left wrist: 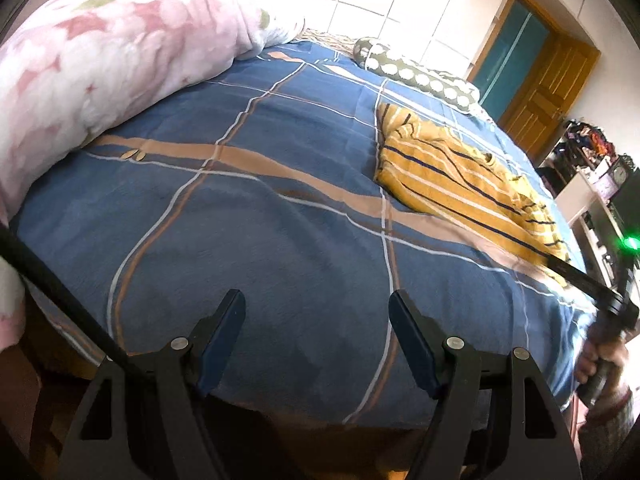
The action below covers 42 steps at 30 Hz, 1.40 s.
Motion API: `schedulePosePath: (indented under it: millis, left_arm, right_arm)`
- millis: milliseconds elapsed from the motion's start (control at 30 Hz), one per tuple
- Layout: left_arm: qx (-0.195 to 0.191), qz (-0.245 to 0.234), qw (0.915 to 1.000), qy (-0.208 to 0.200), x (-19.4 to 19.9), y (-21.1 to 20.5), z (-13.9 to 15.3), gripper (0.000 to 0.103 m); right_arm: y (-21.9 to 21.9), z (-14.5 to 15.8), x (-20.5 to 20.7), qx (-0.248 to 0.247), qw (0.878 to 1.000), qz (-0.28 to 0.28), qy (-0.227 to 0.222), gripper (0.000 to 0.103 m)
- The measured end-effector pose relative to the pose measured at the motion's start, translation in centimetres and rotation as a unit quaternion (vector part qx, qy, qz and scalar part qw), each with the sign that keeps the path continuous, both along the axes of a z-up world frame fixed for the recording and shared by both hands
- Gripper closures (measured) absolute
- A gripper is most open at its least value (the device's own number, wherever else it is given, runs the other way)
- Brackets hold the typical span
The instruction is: Fold small clothes
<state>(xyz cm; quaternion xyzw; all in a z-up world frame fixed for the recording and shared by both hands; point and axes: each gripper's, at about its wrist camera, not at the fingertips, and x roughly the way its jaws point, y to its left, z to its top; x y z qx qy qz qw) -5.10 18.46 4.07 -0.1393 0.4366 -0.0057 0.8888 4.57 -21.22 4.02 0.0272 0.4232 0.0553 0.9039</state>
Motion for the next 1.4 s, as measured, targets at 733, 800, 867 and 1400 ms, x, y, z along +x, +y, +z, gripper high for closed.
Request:
schedulePosePath:
  millis: [733,800,867,1400]
  left_arm:
    - [0.107,0.013,0.9942,0.004,12.6,-1.5,-1.9,0.023]
    - [0.098,0.006,0.9951,0.012,12.7,-1.7,-3.2,0.023]
    - [0.096,0.005,0.9952,0.020,12.7,-1.7,-4.4,0.023]
    - [0.115,-0.012,0.9931,-0.022,12.0,-2.3,-5.3,0.011]
  right_arm:
    - [-20.1,-0.8,0.6,0.152,0.974,-0.166,-0.008,0.053]
    - [-19.0,-1.4,1.2,0.194,0.969,-0.155,-0.006,0.051]
    - [-18.4,-1.9,1.7,0.218,0.964,-0.153,-0.004,0.049]
    - [-14.5,-5.6,6.5,0.329,0.932,-0.149,0.034,0.082]
